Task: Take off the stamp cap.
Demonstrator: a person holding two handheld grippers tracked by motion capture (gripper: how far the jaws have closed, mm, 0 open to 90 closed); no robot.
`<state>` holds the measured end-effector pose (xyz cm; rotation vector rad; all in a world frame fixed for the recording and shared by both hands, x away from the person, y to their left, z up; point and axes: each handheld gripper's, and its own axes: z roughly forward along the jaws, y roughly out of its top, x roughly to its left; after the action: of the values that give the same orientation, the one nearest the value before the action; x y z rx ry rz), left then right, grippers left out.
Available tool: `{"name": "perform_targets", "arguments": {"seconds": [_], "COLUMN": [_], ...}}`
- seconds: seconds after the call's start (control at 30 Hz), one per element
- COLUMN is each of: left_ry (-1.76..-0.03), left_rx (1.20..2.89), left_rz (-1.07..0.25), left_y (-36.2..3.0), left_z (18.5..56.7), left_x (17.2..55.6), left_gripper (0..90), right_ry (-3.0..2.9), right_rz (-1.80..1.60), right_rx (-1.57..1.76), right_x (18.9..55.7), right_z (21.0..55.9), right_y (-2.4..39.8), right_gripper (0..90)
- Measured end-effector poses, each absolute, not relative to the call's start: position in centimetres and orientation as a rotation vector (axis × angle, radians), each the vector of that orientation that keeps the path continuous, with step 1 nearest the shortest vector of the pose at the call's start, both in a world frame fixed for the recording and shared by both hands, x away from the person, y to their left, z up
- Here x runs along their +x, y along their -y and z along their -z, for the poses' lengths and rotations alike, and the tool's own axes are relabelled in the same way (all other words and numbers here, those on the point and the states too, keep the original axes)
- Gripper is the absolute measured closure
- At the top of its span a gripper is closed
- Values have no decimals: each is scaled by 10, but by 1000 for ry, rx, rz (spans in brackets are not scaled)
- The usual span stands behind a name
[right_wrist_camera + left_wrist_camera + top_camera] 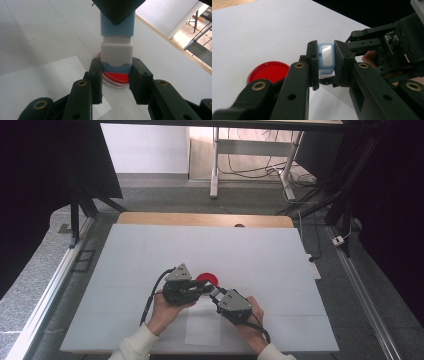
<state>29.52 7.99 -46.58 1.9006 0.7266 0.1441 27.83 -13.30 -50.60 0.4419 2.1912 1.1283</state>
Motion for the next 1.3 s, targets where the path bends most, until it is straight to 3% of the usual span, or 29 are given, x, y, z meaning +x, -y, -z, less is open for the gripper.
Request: {"name": "perform_targets", "arguments": {"seconds": [0.23, 0.3, 0.37, 0.63, 1.3], "left_ry": [-736, -767, -783, -758, -737], "left_rx": [1879, 1863, 1778, 1864, 1901], "left_rz": [-155, -310, -182, -221, -167], "left_y": [-82, -92, -111, -99, -93], "left_z": [465, 456, 449, 454, 461], "left_x": [295, 293, 297, 294, 296], "left_gripper": [759, 759, 759, 758, 757], "right_ry": [-2224, -2247, -2243, -2217, -2222], "right_rz": [-1183, -1182, -1186, -1190, -1210], "right_rx": [570, 610, 638, 621, 655], "right_x": [281, 283, 286, 288, 289], "right_z": [508, 511, 517, 510, 509], "right_y": [134, 137, 147, 151, 172], "right_gripper": [654, 654, 654, 653, 652]}}
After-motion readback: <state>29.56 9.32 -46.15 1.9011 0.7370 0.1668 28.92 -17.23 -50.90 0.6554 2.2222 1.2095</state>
